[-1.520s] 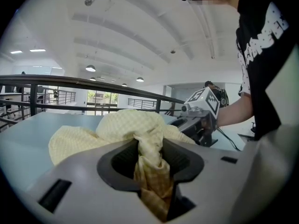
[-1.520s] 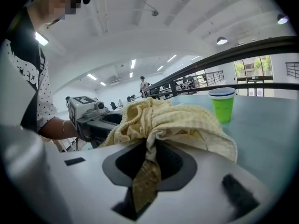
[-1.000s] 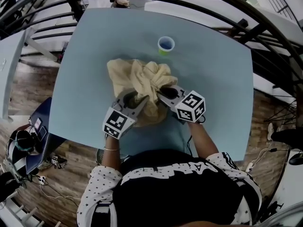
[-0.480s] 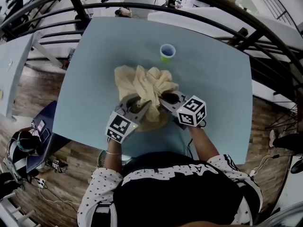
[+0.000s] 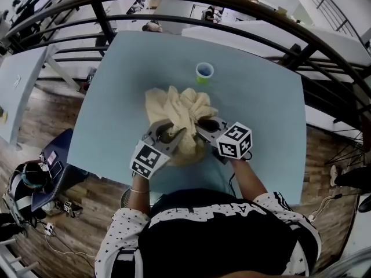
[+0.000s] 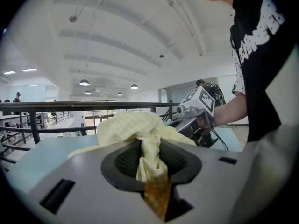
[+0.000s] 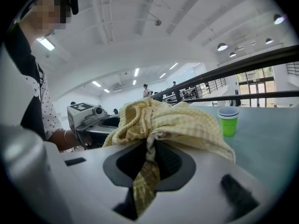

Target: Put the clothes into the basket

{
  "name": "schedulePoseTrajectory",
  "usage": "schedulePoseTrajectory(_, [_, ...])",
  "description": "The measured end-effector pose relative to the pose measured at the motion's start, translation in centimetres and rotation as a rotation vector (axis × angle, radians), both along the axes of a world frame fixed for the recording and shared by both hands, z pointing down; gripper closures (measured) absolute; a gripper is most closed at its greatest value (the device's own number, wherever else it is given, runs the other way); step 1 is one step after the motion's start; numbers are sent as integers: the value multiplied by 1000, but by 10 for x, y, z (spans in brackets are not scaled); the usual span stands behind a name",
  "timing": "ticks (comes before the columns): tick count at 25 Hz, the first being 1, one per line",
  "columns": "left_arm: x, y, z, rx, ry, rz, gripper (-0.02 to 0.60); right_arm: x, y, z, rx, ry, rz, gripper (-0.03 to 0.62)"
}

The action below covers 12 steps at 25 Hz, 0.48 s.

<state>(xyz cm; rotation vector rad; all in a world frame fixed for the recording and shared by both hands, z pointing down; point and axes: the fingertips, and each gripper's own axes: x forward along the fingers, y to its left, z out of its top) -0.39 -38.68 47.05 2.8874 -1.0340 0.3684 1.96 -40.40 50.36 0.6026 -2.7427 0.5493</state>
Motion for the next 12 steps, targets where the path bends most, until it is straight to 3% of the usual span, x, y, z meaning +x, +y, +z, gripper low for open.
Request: schedulePoseTrajectory(12, [-1, 19, -21, 62, -18, -3, 460, -2, 16, -21, 46, -12, 3, 527])
